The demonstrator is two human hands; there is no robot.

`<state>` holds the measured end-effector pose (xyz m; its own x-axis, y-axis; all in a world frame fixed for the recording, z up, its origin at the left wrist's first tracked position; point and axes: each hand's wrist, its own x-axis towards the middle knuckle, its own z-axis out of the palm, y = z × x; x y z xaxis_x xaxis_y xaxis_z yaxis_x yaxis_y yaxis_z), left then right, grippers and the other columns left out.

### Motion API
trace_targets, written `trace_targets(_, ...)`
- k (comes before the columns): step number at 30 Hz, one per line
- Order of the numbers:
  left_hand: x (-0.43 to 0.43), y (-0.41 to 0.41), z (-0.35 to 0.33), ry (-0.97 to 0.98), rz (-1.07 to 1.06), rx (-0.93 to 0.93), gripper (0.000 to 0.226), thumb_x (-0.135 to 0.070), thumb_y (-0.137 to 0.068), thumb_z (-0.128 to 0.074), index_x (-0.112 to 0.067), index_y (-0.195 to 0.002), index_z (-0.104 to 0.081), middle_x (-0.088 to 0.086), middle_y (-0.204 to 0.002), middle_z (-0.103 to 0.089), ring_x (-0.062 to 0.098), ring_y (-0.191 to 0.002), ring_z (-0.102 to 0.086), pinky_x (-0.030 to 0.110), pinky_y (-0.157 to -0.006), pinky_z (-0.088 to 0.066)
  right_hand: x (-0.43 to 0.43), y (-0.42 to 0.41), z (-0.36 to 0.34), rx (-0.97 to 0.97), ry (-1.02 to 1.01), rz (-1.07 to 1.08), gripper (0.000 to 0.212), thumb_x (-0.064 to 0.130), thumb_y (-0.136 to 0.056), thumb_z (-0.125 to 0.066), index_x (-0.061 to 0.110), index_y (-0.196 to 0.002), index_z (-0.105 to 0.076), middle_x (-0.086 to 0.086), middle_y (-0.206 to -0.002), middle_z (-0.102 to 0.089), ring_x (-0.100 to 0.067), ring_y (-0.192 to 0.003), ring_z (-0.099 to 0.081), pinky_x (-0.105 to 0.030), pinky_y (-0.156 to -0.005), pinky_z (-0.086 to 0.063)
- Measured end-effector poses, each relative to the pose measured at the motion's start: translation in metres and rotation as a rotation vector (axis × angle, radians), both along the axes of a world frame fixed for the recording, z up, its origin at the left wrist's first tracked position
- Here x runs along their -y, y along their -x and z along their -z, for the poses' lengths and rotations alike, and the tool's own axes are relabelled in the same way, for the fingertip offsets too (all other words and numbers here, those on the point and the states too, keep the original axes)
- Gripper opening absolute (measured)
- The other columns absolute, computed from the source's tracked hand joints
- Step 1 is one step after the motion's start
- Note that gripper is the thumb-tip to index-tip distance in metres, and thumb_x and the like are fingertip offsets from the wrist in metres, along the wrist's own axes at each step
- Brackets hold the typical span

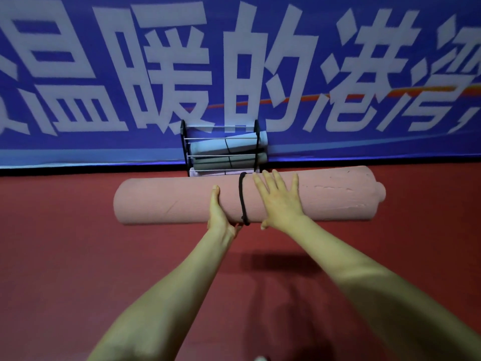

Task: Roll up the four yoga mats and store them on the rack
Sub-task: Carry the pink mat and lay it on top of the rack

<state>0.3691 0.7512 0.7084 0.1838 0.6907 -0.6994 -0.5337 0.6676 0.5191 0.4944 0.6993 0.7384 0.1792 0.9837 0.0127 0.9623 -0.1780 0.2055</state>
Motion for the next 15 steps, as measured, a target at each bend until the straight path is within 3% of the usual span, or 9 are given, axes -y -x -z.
trace_targets(3, -0.064, -0.025, 0.0, -0.033, -0.034, 0.004, 0.088, -0.064, -0.059, -0.074, -0.014, -0.126, -0.047, 0.009, -0.116, -0.061, 0.028, -0.098, -0.06, 0.05, -0.084, -0.054, -0.055, -0.038, -0.004, 0.048, 0.015, 0.023, 0.137, 0.052, -0.062, -0.081, 0.018, -0.148, 0.021, -0.007, -0.159, 0.009, -0.029, -0.146, 0.008, -0.066, -0.108, 0.001)
trace_targets(6, -0.134, -0.061, 0.004, -0.022, -0.092, -0.018, 0.107, -0.067, -0.038, -0.076, -0.014, -0.126, -0.047, 0.008, -0.117, -0.061, 0.028, -0.097, -0.061, 0.049, -0.081, -0.055, -0.122, -0.083, -0.005, 0.052, 0.014, 0.05, 0.135, 0.055, -0.063, -0.078, 0.015, -0.148, 0.019, -0.01, -0.159, 0.009, -0.029, -0.146, 0.009, -0.065, -0.108, 0.003)
trace_targets(11, -0.253, -0.123, 0.002, 0.011, -0.146, -0.025, 0.118, -0.065, -0.026, -0.077, -0.014, -0.128, -0.046, 0.008, -0.116, -0.061, 0.028, -0.095, -0.063, 0.044, -0.065, -0.058, -0.245, -0.159, -0.005, 0.03, 0.023, 0.002, 0.121, 0.053, -0.071, -0.073, 0.014, -0.15, 0.01, -0.007, -0.159, 0.006, -0.024, -0.146, 0.007, -0.066, -0.108, -0.001)
trace_targets(15, -0.34, -0.16, -0.002, 0.025, -0.196, -0.01, 0.118, -0.065, -0.027, -0.079, -0.013, -0.128, -0.045, 0.009, -0.117, -0.061, 0.028, -0.093, -0.063, 0.042, -0.053, -0.056, -0.335, -0.204, -0.012, 0.05, 0.025, -0.006, 0.125, 0.051, -0.068, -0.077, 0.02, -0.15, 0.014, -0.01, -0.158, 0.007, -0.029, -0.146, 0.008, -0.067, -0.107, 0.0)
